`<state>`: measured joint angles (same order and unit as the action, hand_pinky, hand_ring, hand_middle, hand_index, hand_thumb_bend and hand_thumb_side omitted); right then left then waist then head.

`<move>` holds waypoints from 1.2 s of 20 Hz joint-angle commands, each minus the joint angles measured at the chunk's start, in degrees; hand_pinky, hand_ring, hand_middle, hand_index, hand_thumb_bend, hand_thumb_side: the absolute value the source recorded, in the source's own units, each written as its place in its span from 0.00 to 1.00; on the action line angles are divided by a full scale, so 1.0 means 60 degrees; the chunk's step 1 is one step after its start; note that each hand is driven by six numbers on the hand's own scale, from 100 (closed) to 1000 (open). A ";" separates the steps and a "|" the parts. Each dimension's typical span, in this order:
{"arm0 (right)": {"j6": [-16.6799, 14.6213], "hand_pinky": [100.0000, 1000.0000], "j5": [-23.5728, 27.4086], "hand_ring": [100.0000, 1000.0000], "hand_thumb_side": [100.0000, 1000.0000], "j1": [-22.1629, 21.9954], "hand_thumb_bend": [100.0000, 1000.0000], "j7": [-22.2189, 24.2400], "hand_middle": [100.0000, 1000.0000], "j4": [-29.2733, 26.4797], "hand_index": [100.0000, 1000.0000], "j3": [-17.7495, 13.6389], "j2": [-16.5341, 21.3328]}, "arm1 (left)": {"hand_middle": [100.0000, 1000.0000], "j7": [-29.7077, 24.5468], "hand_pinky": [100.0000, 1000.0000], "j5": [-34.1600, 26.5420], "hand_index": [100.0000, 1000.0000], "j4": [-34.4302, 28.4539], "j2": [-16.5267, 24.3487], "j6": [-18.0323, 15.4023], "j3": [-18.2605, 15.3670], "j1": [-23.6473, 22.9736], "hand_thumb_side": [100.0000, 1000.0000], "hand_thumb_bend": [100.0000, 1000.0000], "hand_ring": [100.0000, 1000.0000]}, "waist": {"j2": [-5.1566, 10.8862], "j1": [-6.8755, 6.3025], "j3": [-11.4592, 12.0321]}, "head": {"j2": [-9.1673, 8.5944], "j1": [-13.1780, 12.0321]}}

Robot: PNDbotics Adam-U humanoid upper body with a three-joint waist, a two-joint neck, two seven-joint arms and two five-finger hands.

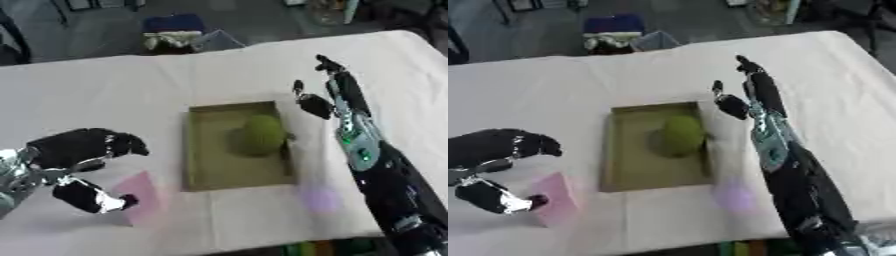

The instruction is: Pick up objects on the table and place them in the box.

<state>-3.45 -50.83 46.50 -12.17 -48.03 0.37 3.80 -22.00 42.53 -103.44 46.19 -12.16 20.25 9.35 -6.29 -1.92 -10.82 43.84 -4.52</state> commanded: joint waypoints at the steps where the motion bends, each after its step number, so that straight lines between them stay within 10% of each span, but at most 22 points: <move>1: 0.0021 0.76 -0.0012 0.93 0.39 0.0184 0.09 -0.0035 0.77 -0.0156 0.96 -0.0030 0.0176 | 0.84 -0.0034 0.85 0.0058 0.91 0.0078 0.0042 -0.0063 -0.0024 -0.0025 0.74 0.34 0.81 | 0.0126 0.0021 0.0019 | 0.0047 0.0002; 24: 0.0038 0.76 -0.0001 0.93 0.39 0.0186 0.09 -0.0031 0.76 -0.0097 0.96 -0.0022 0.0188 | 0.83 -0.1085 0.85 -0.0454 0.91 -0.0517 0.0195 -0.0138 -0.0165 -0.0336 0.79 0.48 0.81 | 0.0157 0.0072 0.0077 | 0.0047 0.0022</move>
<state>-3.24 -50.81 46.50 -12.34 -48.00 0.37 3.84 -28.37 39.31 -105.99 45.58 -12.93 19.98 7.06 -6.18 -1.59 -10.48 43.84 -4.43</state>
